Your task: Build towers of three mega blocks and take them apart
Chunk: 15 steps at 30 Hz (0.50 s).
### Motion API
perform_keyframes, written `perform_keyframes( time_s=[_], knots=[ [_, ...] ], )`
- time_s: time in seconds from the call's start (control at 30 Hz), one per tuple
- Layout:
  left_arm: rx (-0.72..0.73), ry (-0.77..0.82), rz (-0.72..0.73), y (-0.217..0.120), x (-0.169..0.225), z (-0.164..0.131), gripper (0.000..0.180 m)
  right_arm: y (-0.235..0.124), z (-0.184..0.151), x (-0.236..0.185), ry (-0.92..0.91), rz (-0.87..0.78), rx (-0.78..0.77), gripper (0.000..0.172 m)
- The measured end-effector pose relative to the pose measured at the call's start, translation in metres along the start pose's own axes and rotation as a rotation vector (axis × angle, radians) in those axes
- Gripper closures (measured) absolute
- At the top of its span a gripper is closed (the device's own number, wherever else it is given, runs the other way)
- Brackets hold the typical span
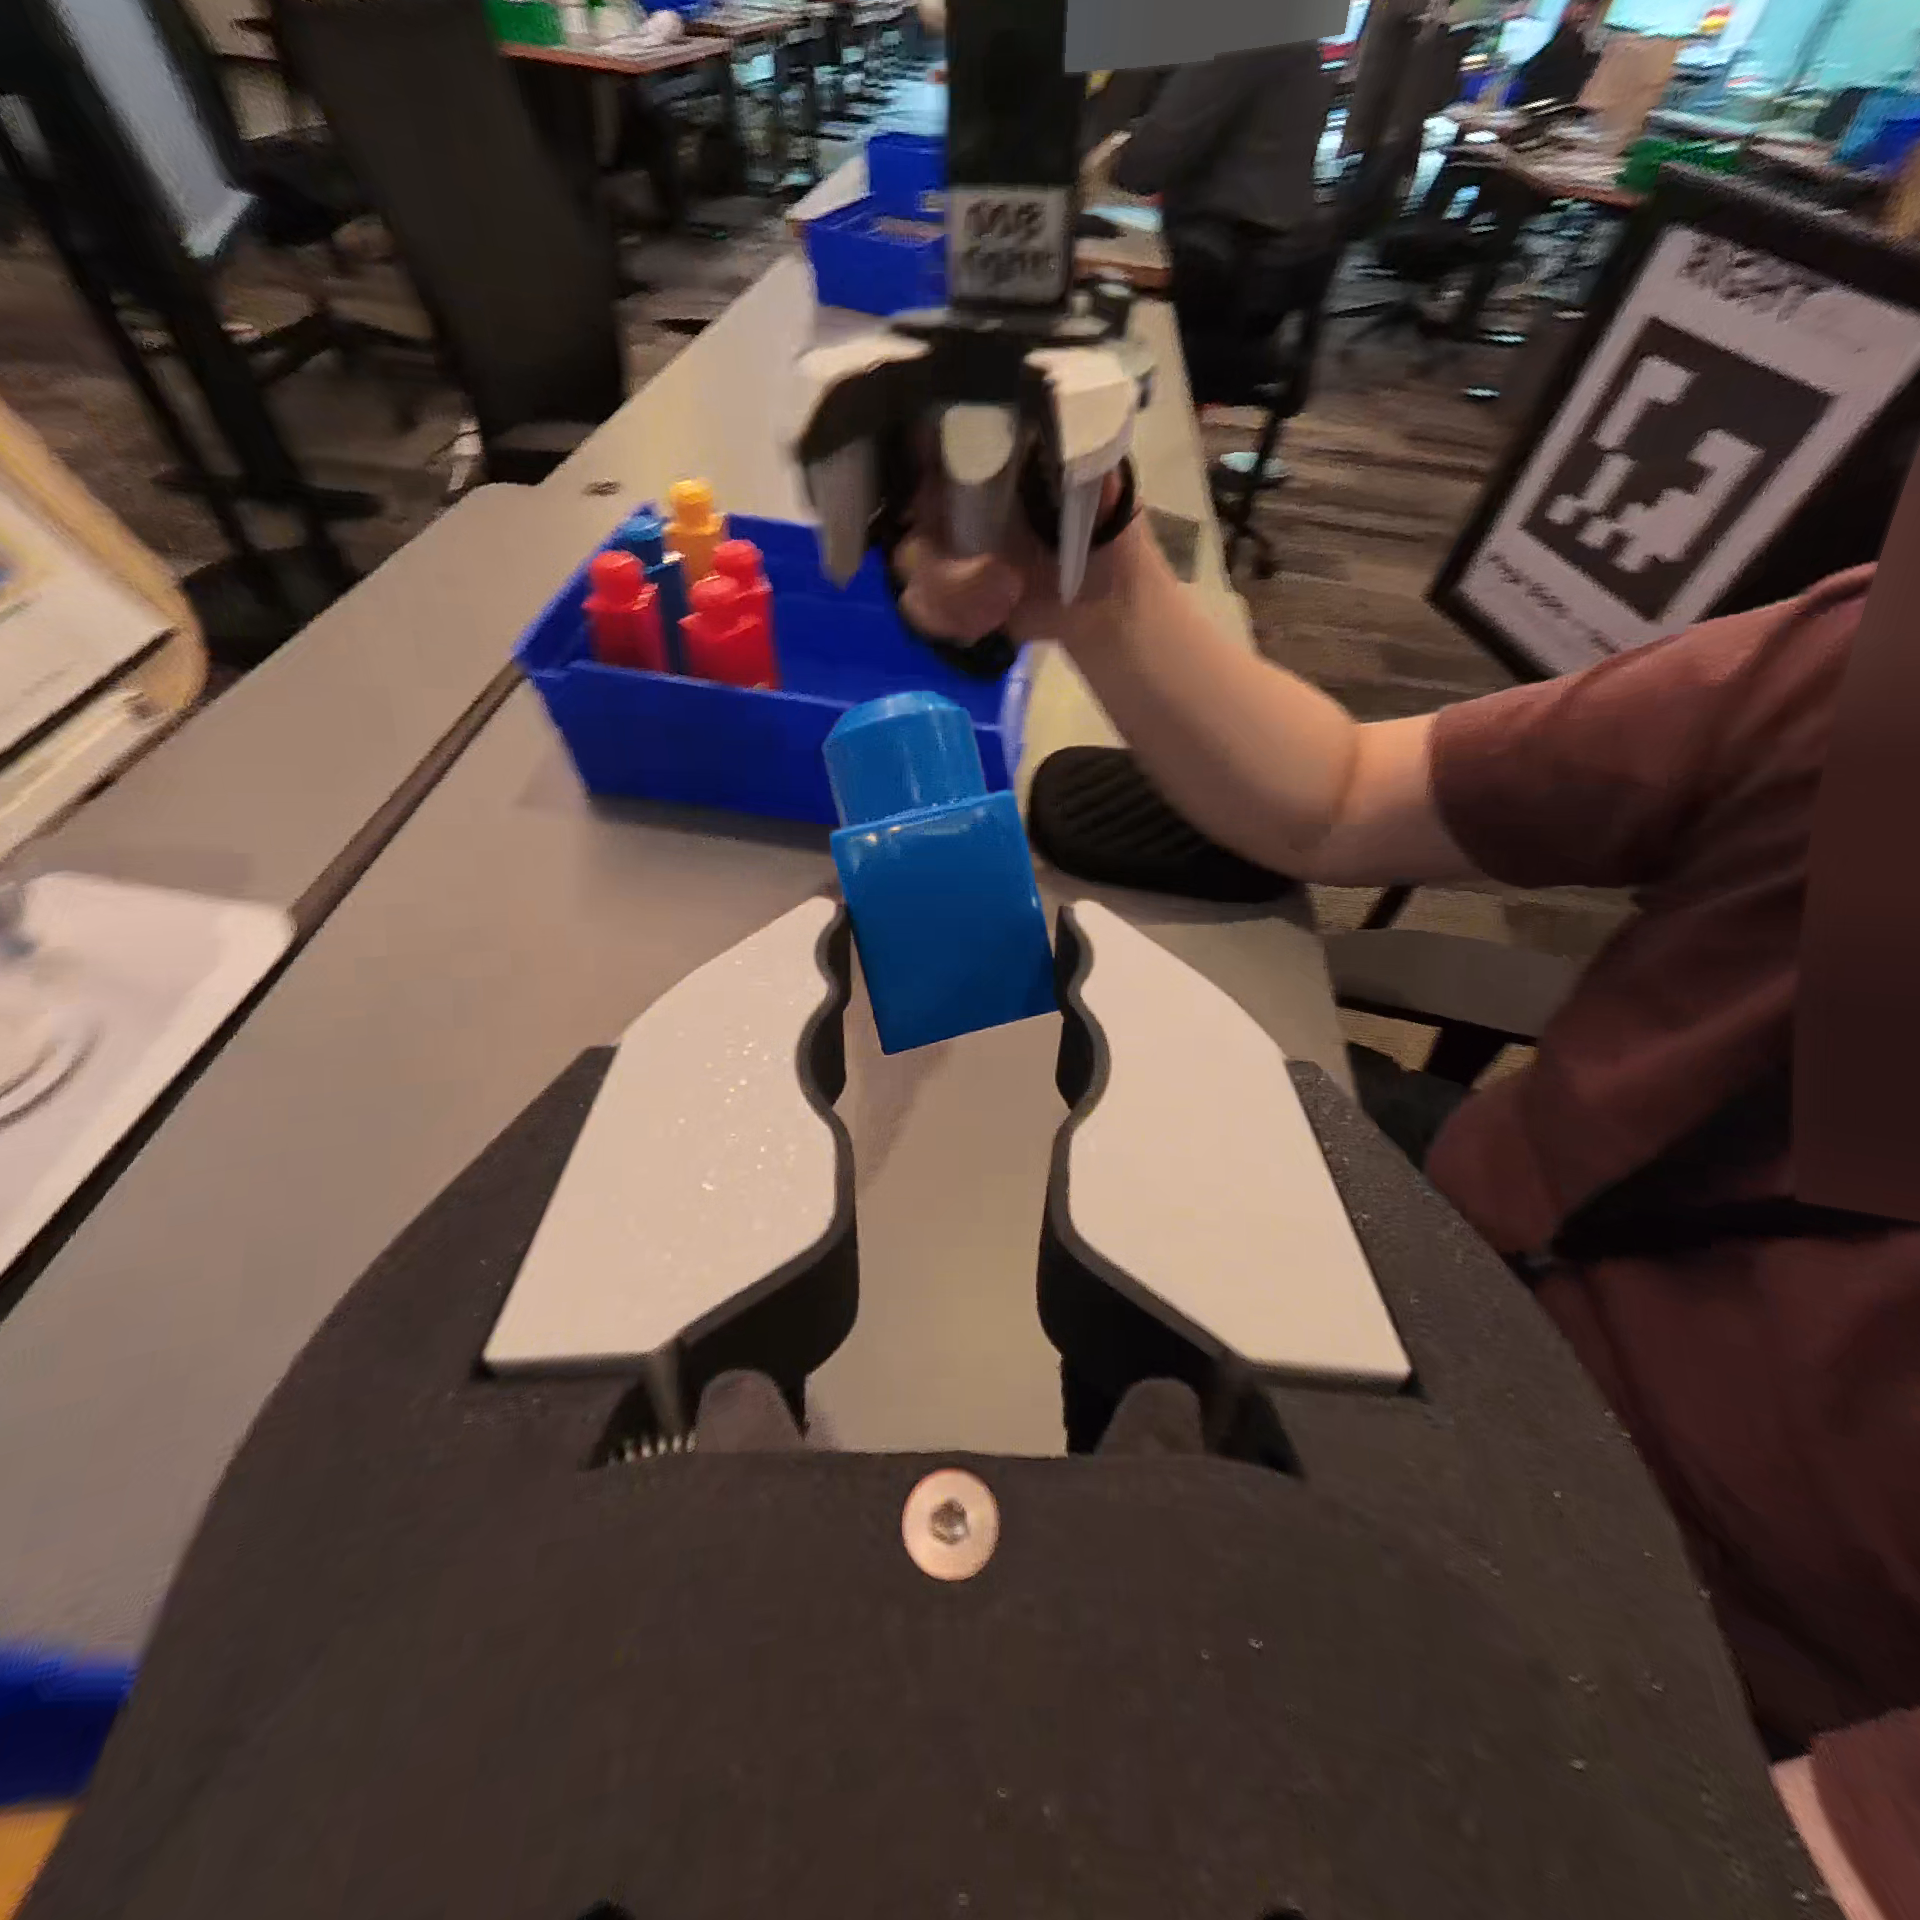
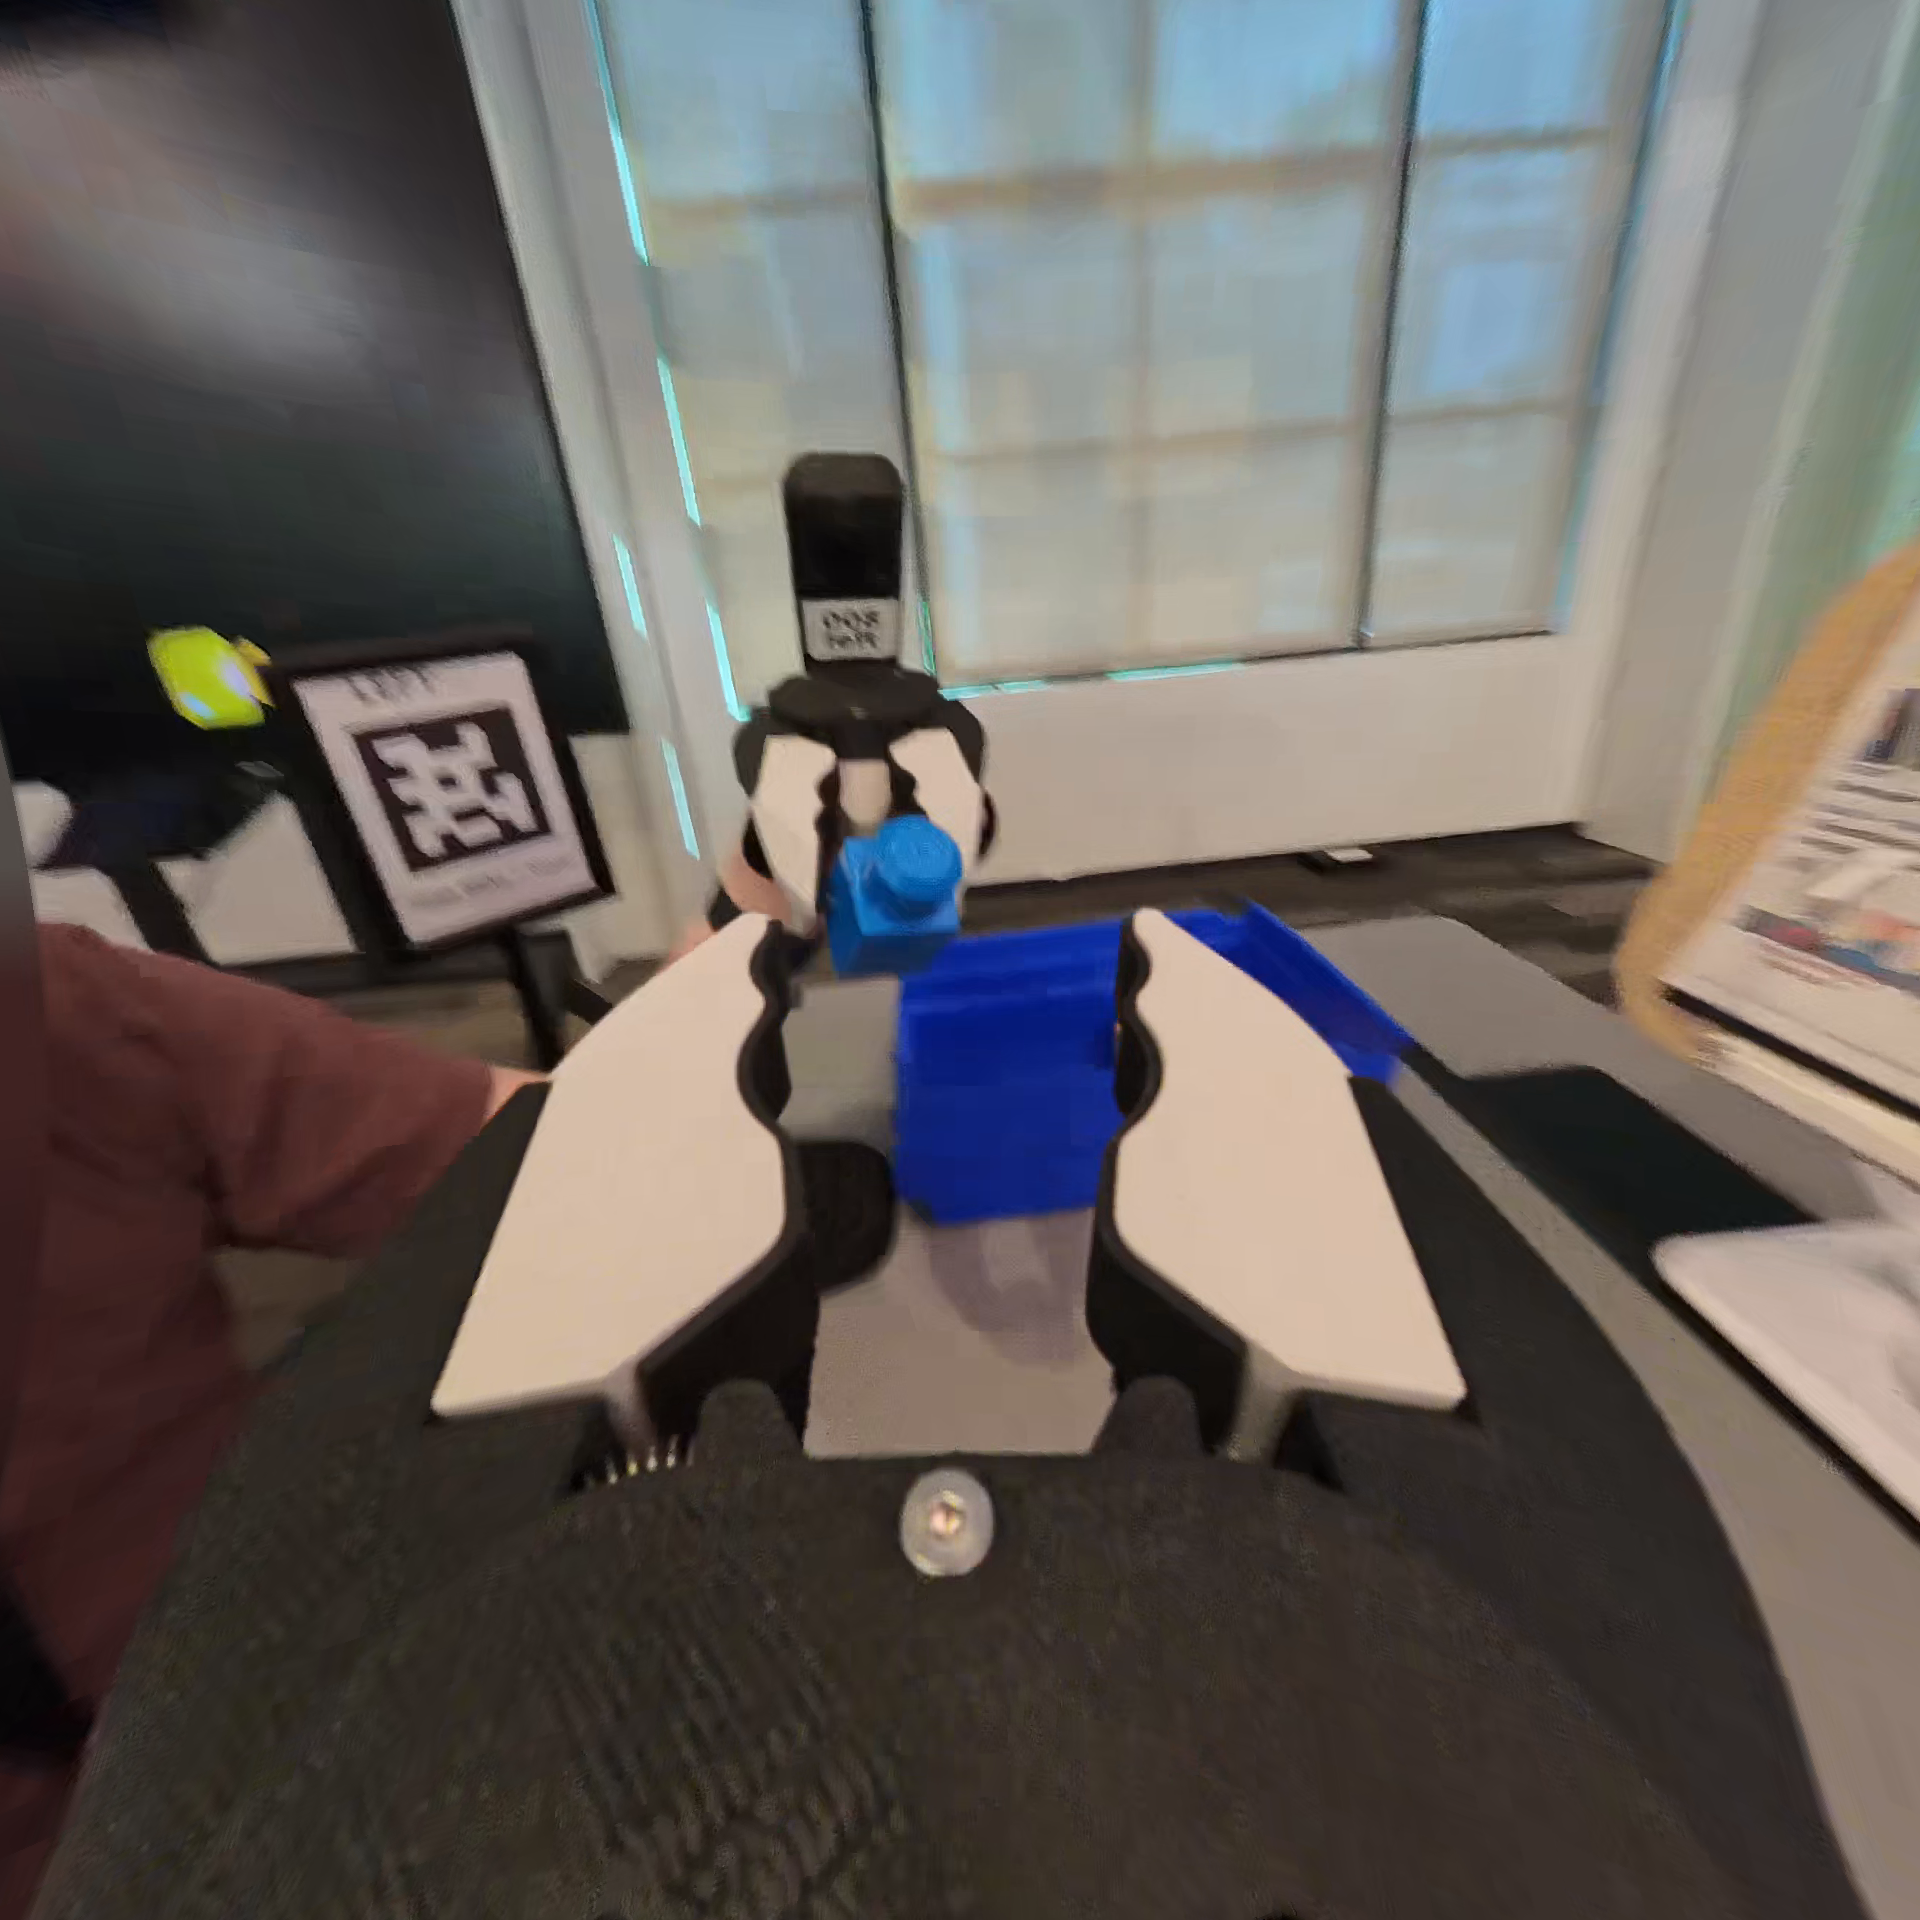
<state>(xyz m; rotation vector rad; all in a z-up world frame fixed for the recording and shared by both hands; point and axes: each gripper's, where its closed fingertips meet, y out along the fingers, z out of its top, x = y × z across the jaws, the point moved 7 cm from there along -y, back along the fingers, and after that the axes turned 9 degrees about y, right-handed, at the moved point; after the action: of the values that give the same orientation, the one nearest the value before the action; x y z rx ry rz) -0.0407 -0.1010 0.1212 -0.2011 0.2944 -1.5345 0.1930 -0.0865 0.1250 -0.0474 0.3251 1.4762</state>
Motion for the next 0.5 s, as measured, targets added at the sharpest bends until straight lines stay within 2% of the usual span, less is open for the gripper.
perform_keyframes(
  time_s=[0.13, 0.27, 0.3, 0.37, 0.43, 0.5],
  knots=[
    [0.04, -0.003, -0.128, 0.025, 0.011, 0.007, 0.143, 0.033, -0.021, -0.005, 0.094, 0.092, 0.023, 0.103],
    [0.025, -0.01, -0.152, 0.037, 0.011, 0.004, 0.144, 0.049, -0.037, -0.004, 0.192, 0.146, -0.001, 0.106],
    [0.015, -0.021, -0.154, 0.04, 0.01, 0.002, 0.143, 0.052, -0.043, -0.003, 0.198, 0.149, -0.03, 0.111],
    [-0.035, -0.033, -0.137, 0.045, 0.005, -0.005, 0.144, 0.054, -0.049, -0.004, 0.198, 0.205, -0.061, 0.139],
    [-0.063, -0.046, -0.122, 0.044, 0.0, -0.011, 0.143, 0.053, -0.05, 0.002, 0.194, 0.171, -0.069, 0.14],
    [-0.114, -0.067, 0.001, 0.029, -0.014, -0.017, 0.128, 0.048, -0.055, 0.016, 0.144, 0.049, -0.119, 0.14]
  ],
)
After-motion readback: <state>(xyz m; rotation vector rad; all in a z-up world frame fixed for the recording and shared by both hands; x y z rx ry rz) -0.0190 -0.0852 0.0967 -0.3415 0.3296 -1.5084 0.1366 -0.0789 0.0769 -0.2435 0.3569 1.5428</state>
